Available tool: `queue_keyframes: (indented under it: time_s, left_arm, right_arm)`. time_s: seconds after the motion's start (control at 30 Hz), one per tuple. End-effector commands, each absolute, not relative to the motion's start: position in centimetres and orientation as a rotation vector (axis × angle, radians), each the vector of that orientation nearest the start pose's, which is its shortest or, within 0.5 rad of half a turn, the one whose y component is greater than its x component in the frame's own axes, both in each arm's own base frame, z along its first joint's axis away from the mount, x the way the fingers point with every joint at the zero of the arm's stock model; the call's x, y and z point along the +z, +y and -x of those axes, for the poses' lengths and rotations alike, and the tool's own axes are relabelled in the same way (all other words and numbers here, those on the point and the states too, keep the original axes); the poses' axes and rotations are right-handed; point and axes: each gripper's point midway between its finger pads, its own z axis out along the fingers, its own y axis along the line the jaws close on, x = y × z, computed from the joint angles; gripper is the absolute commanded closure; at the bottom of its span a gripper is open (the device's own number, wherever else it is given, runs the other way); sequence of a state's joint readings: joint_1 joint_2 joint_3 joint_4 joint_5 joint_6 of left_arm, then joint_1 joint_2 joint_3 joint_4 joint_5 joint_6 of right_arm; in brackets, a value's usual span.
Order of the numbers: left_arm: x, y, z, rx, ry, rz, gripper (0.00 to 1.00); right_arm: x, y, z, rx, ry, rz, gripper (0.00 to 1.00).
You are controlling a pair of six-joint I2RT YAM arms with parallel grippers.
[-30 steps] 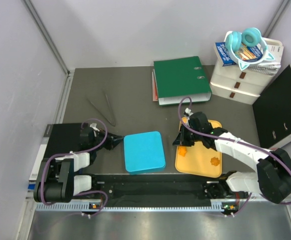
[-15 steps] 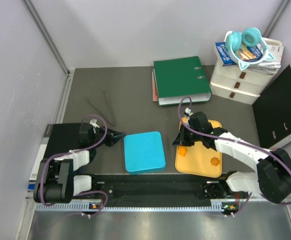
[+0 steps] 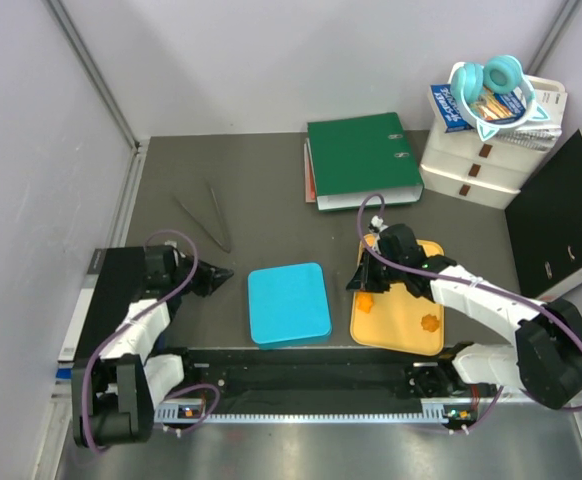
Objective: Pack the cookies
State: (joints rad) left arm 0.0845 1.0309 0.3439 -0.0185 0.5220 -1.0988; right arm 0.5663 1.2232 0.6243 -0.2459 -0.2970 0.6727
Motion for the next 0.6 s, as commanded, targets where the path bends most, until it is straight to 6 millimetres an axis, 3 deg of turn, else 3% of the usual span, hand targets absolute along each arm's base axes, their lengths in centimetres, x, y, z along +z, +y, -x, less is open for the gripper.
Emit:
queue_keyframes:
  time_s: [0.0,0.17,0.3,0.57]
  left_arm:
    - [4.6,-9.6,-22.0,-0.985,2.342,1.194,1.00]
    - [3.7,-10.9,-19.1,-1.059,2.411,1.181,1.00]
    - [3.4,-11.5,-18.0,-1.090,2.455,1.129,1.00]
    - [4.8,-12.8,-16.4,-1.196,2.519,0.947,1.00]
  right_arm:
    - [9.5,22.5,-22.4,0.892,2.497,0.022,1.00]
    - [9.5,22.7,-22.5,0.893,2.502,0.029,1.00]
    - [9.5,22.9,-22.6,0.893,2.510,0.042,1.00]
    - [9.5,23.0,-23.1,0.882,2.518,0.047,1.00]
